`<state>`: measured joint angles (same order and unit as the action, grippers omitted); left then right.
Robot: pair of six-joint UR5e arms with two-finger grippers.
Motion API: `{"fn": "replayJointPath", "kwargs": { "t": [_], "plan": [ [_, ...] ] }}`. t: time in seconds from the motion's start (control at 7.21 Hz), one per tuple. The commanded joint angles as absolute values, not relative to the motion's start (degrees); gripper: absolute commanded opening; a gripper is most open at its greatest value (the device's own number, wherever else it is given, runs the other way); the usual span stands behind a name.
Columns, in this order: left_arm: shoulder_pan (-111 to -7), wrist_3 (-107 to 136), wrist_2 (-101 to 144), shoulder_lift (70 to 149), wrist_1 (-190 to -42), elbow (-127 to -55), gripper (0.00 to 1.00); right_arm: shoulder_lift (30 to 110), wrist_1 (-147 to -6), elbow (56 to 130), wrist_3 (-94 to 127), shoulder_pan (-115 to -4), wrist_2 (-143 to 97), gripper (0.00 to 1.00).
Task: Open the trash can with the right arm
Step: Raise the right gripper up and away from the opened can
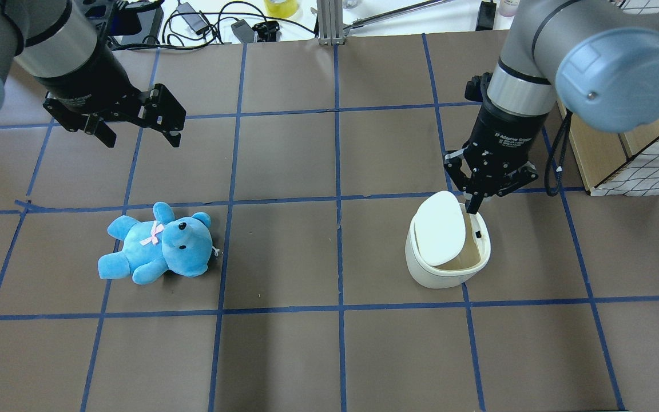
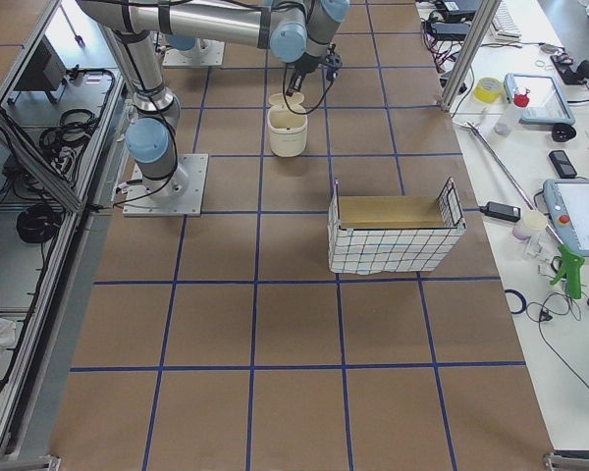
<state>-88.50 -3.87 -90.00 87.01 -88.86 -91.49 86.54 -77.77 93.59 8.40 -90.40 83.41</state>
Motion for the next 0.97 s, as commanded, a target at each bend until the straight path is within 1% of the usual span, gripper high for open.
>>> {"fn": "replayJointPath", "kwargs": {
  "t": [0.0,0.14,0.28,0.42,0.55,0.69,0.83],
  "plan": [
    [-88.51,-3.87,-89.91,87.01,-88.86,-91.49,1.00,86.57,-73.74,86.33,8.44,-90.35,83.93,0.00],
    [-88.51,-3.87,-90.00,87.01,-88.86,-91.49,1.00,86.57,-74.44,84.74,8.44,-90.26,84.46,0.00],
    [-88.51,-3.87,-89.91,87.01,-88.86,-91.49,1.00,86.57,-77.49,83.25,7.92,-90.18,87.16,0.07],
    [-88.51,-3.87,-90.00,86.92,-88.86,-91.49,1.00,86.49,-83.52,83.32,7.39,-90.09,89.19,0.26],
    [-88.51,-3.87,-90.00,87.01,-88.86,-91.49,1.00,86.48,-87.06,83.67,6.25,-90.09,89.38,0.53],
    [-88.51,-3.87,-90.00,87.01,-88.86,-91.49,1.00,86.48,-89.27,83.85,3.80,-90.00,89.47,0.93],
    [-88.51,-3.87,-90.00,87.01,-88.86,-91.49,1.00,86.40,-90.69,83.76,3.17,-89.91,89.56,1.00]
  ]
}}
